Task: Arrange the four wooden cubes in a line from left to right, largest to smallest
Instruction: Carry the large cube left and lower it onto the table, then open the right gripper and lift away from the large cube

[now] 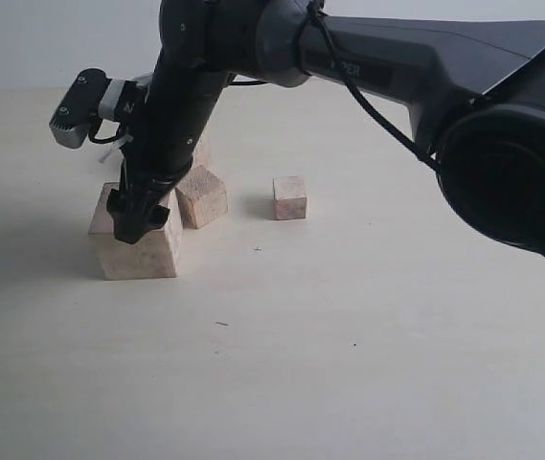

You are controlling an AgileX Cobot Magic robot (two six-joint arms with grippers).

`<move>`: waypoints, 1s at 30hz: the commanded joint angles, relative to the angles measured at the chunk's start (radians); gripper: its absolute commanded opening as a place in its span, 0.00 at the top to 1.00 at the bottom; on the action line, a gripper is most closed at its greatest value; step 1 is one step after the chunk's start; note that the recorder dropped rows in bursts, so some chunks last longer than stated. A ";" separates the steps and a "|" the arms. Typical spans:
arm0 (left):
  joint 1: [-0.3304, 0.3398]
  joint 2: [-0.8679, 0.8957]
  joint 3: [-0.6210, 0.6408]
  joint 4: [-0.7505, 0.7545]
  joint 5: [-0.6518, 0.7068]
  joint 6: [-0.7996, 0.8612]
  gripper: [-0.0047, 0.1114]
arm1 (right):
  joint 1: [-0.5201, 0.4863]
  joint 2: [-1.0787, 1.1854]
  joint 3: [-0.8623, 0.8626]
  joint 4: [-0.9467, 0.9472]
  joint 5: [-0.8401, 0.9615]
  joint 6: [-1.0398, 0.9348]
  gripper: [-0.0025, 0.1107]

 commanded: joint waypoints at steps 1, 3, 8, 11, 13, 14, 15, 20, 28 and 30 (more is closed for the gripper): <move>-0.005 -0.006 0.003 -0.009 -0.012 0.004 0.96 | -0.002 -0.016 -0.009 -0.004 -0.018 0.026 0.21; -0.005 -0.006 0.003 -0.009 -0.012 0.004 0.96 | -0.002 -0.016 -0.009 -0.004 -0.018 0.026 0.21; -0.005 -0.006 0.003 -0.009 -0.012 0.004 0.96 | -0.002 -0.027 -0.009 -0.004 -0.006 0.025 0.21; -0.005 -0.006 0.003 -0.009 -0.012 0.004 0.96 | -0.002 -0.061 -0.009 -0.004 -0.002 0.025 0.21; -0.005 -0.006 0.003 -0.009 -0.012 0.004 0.96 | -0.002 -0.092 -0.009 -0.008 -0.004 0.025 0.21; -0.005 -0.006 0.003 -0.009 -0.012 0.004 0.96 | -0.002 -0.106 -0.009 -0.019 -0.010 0.025 0.21; -0.005 -0.006 0.003 -0.009 -0.012 0.004 0.96 | -0.002 -0.126 -0.009 -0.032 -0.023 0.035 0.21; -0.005 -0.006 0.003 -0.009 -0.012 0.004 0.96 | -0.023 -0.191 -0.009 -0.134 -0.135 0.172 0.24; -0.005 -0.006 0.003 -0.009 -0.012 0.004 0.96 | -0.142 -0.170 -0.009 -0.140 -0.189 0.244 0.26; -0.005 -0.006 0.003 -0.009 -0.012 0.004 0.96 | -0.181 -0.151 -0.009 -0.059 -0.210 0.242 0.26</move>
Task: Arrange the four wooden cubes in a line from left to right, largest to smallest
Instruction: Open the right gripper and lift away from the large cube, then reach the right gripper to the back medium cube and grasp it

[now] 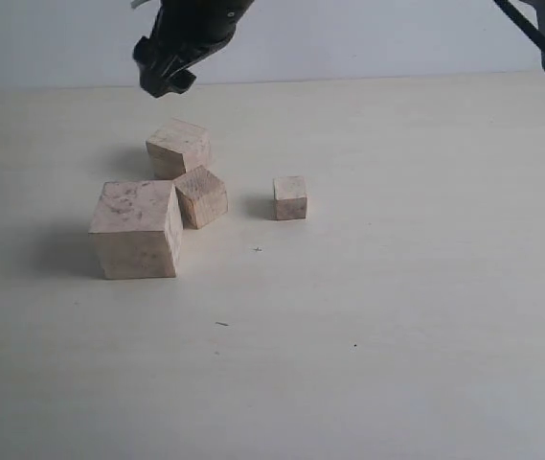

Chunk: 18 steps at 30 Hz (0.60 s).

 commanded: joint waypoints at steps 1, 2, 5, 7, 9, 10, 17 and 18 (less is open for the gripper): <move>-0.005 -0.006 0.003 -0.009 -0.012 0.004 0.96 | -0.081 0.038 -0.003 0.140 -0.040 0.006 0.26; -0.005 -0.006 0.003 -0.009 -0.012 0.004 0.96 | -0.099 0.048 -0.003 0.204 -0.044 -0.009 0.26; -0.005 -0.006 0.003 -0.009 -0.012 0.004 0.96 | -0.136 0.087 -0.003 0.366 -0.034 -0.192 0.26; -0.005 -0.006 0.003 -0.009 -0.012 0.004 0.96 | -0.148 0.115 -0.003 0.455 -0.018 -0.321 0.26; -0.005 -0.006 0.003 -0.009 -0.012 0.004 0.96 | -0.156 0.140 -0.003 0.492 -0.016 -0.391 0.26; -0.005 -0.006 0.003 -0.009 -0.012 0.004 0.96 | -0.161 0.152 -0.003 0.491 -0.016 -0.405 0.26; -0.005 -0.006 0.003 -0.009 -0.012 0.004 0.96 | -0.194 0.210 -0.003 0.536 -0.017 -0.422 0.26; -0.005 -0.006 0.003 -0.009 -0.012 0.004 0.96 | -0.196 0.216 -0.003 0.574 -0.017 -0.444 0.26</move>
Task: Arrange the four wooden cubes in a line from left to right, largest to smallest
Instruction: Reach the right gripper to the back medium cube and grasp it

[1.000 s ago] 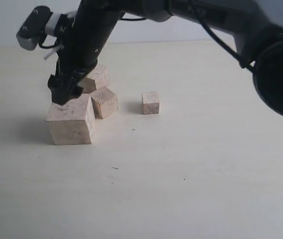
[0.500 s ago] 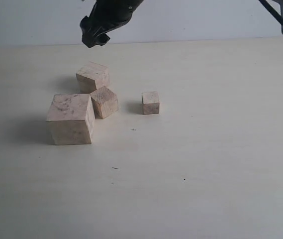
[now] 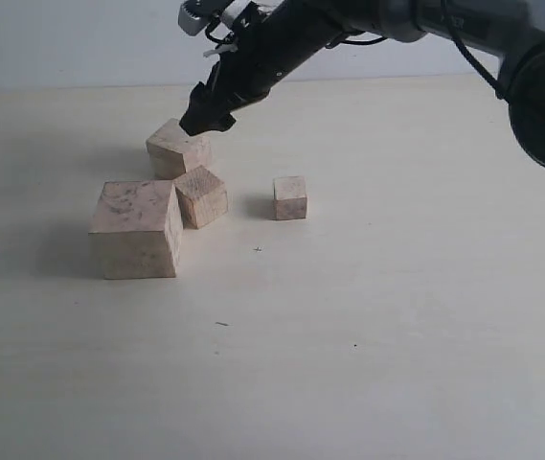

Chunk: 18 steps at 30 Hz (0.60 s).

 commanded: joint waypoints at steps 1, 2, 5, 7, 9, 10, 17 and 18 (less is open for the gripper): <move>-0.005 -0.006 0.003 -0.009 -0.012 0.004 0.96 | -0.022 0.018 -0.003 0.125 0.001 -0.071 0.26; -0.005 -0.006 0.003 -0.009 -0.012 0.004 0.96 | -0.022 0.023 -0.003 0.150 0.003 -0.097 0.26; -0.005 -0.006 0.003 -0.009 -0.012 0.004 0.96 | -0.022 0.022 -0.003 0.225 0.005 -0.192 0.26; -0.005 -0.006 0.003 -0.009 -0.012 0.004 0.96 | -0.022 0.022 -0.003 0.236 -0.001 -0.217 0.26; -0.005 -0.006 0.003 -0.009 -0.012 0.004 0.96 | -0.022 0.027 -0.003 0.232 -0.015 -0.217 0.26; -0.005 -0.006 0.003 -0.009 -0.012 0.004 0.96 | -0.022 0.030 -0.003 0.232 -0.022 -0.217 0.26; -0.005 -0.006 0.003 -0.009 -0.012 0.004 0.96 | -0.019 0.050 -0.003 0.270 -0.049 -0.234 0.26; -0.005 -0.006 0.003 -0.009 -0.012 0.004 0.96 | -0.017 0.054 -0.003 0.275 -0.051 -0.244 0.26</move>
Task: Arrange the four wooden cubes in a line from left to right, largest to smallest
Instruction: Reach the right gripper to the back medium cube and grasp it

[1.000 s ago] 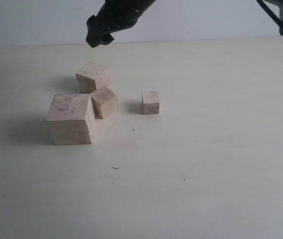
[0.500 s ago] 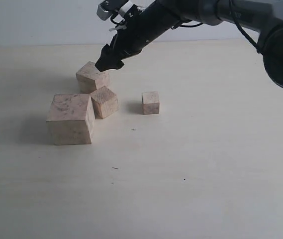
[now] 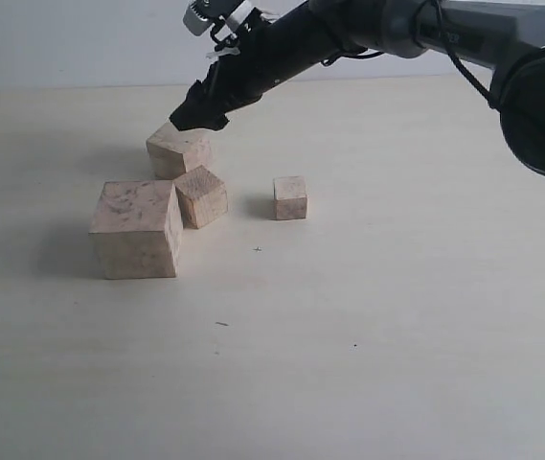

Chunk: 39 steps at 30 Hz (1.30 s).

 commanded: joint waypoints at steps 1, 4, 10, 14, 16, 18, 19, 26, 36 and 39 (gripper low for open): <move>-0.005 -0.006 0.003 -0.009 -0.012 0.004 0.96 | 0.006 0.015 -0.003 0.039 -0.027 -0.036 0.26; -0.005 -0.006 0.003 -0.009 -0.012 0.004 0.96 | 0.013 0.028 -0.003 0.050 -0.046 -0.036 0.26; -0.005 -0.006 0.003 -0.009 -0.012 0.004 0.96 | 0.028 0.061 -0.003 0.103 -0.075 -0.085 0.26; -0.005 -0.006 0.003 -0.009 -0.012 0.004 0.96 | 0.035 0.066 -0.003 0.112 -0.119 -0.118 0.26; -0.005 -0.006 0.003 -0.009 -0.012 0.004 0.96 | 0.040 0.066 -0.003 0.112 -0.149 -0.120 0.26; -0.005 -0.006 0.003 -0.009 -0.012 0.004 0.96 | 0.042 0.068 -0.003 0.112 -0.162 -0.120 0.26; -0.005 -0.006 0.003 -0.009 -0.012 0.004 0.96 | 0.044 0.073 -0.003 0.112 -0.172 -0.120 0.26; -0.005 -0.006 0.003 -0.009 -0.012 0.004 0.96 | 0.044 0.106 -0.003 0.112 -0.185 -0.120 0.26; -0.005 -0.006 0.003 -0.009 -0.012 0.004 0.96 | 0.044 0.139 -0.003 0.114 -0.187 -0.117 0.26; -0.005 -0.006 0.003 -0.009 -0.012 0.004 0.96 | 0.044 0.139 -0.003 0.147 -0.164 -0.117 0.26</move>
